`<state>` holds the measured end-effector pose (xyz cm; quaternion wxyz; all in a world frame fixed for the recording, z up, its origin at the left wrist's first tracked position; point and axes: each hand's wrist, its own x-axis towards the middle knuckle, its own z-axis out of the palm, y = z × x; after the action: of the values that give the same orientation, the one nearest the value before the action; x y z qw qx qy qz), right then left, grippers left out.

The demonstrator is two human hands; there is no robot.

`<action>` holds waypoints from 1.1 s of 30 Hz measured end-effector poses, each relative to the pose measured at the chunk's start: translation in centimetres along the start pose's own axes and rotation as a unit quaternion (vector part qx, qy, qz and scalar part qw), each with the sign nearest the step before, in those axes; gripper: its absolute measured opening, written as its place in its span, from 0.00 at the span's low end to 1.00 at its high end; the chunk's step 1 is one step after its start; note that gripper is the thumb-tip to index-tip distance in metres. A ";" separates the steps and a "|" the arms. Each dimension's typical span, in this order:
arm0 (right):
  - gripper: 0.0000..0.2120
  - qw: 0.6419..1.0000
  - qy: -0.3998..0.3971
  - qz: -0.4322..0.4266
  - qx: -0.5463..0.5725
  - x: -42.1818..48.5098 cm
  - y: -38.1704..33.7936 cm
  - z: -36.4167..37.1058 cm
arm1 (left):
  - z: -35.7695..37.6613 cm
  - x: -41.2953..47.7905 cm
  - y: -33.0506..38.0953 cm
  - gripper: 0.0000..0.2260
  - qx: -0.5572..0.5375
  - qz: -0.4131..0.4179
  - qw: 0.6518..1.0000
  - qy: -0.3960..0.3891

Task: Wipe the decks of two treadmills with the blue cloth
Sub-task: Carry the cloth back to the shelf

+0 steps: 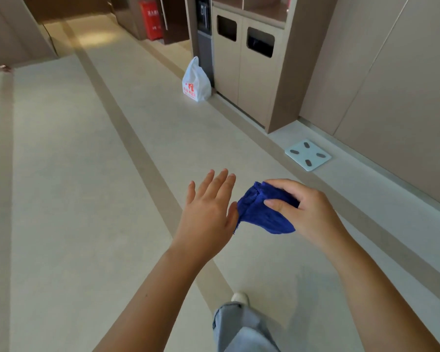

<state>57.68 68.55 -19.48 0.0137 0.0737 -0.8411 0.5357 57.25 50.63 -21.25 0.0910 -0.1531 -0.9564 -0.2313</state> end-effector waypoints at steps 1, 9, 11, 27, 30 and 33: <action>0.20 1.000 0.002 -0.003 0.000 2.3 0.3 -0.7 | 0.1 2.3 -0.3 0.22 0.001 -0.005 1.000 -0.007; 0.18 1.000 -0.015 0.002 -0.004 17.5 2.9 -4.8 | 2.4 17.0 -3.6 0.23 -0.013 -0.036 0.999 -0.013; 0.17 1.000 -0.014 0.002 -0.007 20.9 3.7 -5.0 | 3.1 20.0 -4.7 0.23 -0.017 -0.033 0.999 -0.018; 0.18 1.000 0.017 0.018 0.003 57.0 7.6 -3.1 | 6.5 53.6 -20.6 0.21 -0.065 -0.011 0.998 -0.012; 0.19 1.000 0.025 0.015 -0.011 62.8 8.6 -3.6 | 6.7 59.7 -22.7 0.22 -0.054 -0.009 0.999 -0.005; 0.17 0.999 0.035 0.020 -0.007 68.0 10.1 -4.6 | 8.0 65.2 -23.8 0.22 -0.050 0.005 0.999 -0.016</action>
<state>-11.21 69.51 -19.69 0.0327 0.0381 -0.8449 0.5326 -12.59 50.65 -22.16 0.0690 -0.1660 -0.9442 -0.2759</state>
